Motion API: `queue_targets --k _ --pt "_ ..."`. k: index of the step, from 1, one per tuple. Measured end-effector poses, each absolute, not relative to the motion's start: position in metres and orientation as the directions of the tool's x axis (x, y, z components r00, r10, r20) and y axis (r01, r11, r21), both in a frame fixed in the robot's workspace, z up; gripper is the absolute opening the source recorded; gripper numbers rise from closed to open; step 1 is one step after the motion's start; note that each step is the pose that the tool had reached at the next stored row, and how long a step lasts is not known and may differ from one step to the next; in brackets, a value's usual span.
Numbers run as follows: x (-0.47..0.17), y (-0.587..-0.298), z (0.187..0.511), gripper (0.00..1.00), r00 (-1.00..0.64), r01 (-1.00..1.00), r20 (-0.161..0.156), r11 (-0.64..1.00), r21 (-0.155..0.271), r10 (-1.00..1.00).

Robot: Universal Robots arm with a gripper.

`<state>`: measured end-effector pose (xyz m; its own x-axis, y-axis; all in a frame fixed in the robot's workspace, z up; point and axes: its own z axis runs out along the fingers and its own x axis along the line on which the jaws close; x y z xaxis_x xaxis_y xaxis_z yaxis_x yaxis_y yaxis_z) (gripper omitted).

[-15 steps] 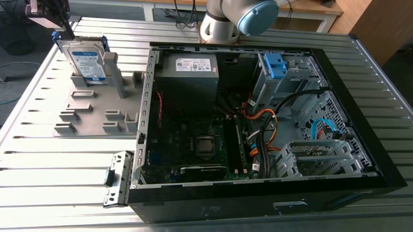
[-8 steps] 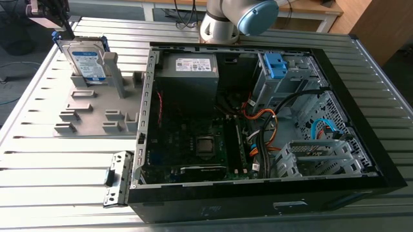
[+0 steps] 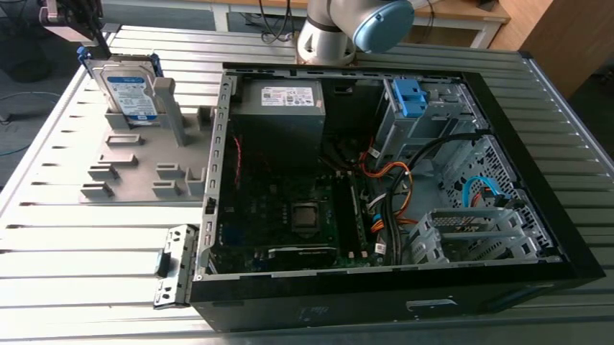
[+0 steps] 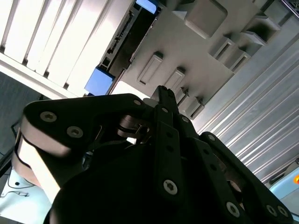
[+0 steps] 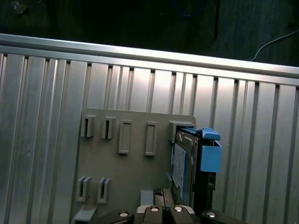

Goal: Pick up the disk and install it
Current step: 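Pick up the disk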

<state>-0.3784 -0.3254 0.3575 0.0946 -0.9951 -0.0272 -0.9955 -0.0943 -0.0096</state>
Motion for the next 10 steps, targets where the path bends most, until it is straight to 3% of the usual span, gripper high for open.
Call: queue_targets --k 10 --pt "-0.3787 -0.3253 0.3562 0.11 0.074 -0.997 -0.027 -0.074 -0.01 -0.997"
